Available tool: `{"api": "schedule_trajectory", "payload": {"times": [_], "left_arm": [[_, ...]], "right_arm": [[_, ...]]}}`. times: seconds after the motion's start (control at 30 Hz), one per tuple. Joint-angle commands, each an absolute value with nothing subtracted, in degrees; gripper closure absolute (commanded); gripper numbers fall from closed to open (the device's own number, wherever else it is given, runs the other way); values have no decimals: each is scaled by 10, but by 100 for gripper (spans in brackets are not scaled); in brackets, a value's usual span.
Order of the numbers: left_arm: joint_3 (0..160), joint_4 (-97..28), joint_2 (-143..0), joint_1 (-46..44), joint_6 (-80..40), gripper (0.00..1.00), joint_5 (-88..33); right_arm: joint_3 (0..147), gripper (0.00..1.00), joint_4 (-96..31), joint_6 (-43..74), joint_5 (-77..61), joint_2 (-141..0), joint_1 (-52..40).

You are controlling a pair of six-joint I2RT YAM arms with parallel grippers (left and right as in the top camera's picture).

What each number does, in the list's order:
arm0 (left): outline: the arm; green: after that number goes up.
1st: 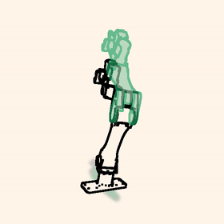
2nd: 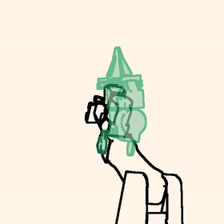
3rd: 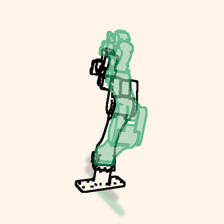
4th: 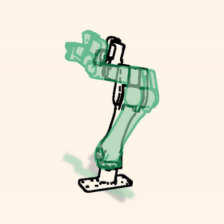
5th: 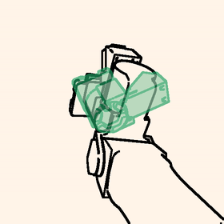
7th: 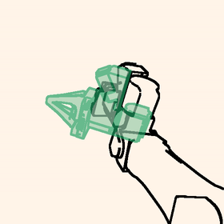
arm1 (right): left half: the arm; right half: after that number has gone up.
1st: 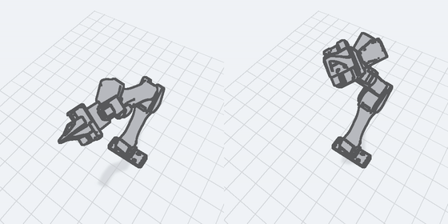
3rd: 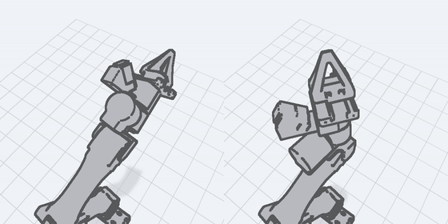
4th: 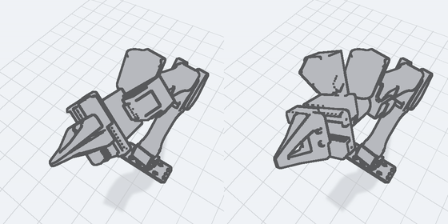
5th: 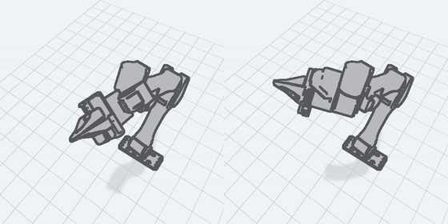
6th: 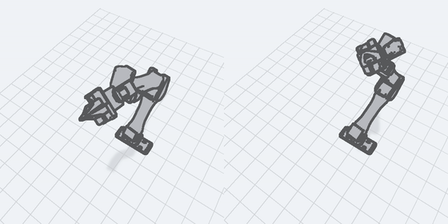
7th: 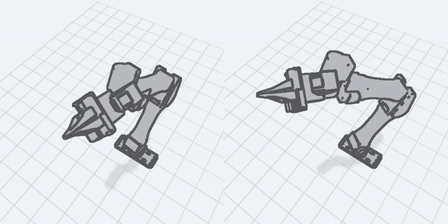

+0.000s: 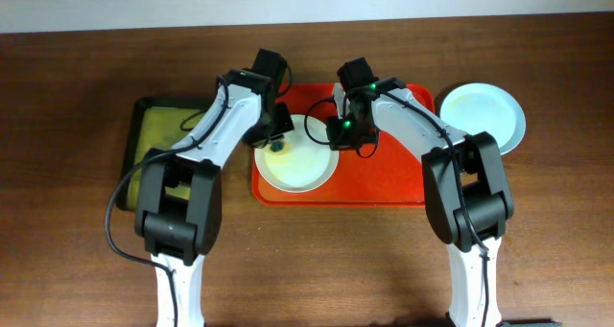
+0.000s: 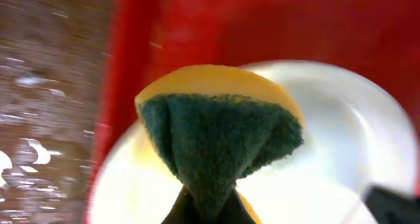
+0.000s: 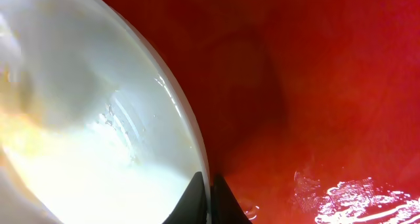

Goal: Clean dirty plates on tray and stack at the side
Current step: 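Scrub the cream plate with the sponge in the left gripper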

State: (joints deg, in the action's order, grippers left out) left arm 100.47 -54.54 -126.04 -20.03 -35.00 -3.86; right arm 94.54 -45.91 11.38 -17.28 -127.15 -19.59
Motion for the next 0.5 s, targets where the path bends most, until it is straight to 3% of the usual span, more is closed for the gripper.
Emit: {"api": "schedule_trajectory", "payload": {"times": [0.0, 0.13, 0.3, 0.47], "left_arm": [[1011, -538, -1286, -228, -351, 100, -77], [1011, -562, -1320, -233, -330, 100, -43], [1014, -637, -1319, -226, -330, 100, 120], [1091, -707, -1300, -197, -330, 100, 131]], "right_arm": [[941, 96, -456, 110, -158, -1280, -194], [941, 96, -456, 110, -158, -1280, -194], [941, 96, -456, 110, -145, -1280, -194], [941, 96, -456, 110, -145, -1280, -194]]}}
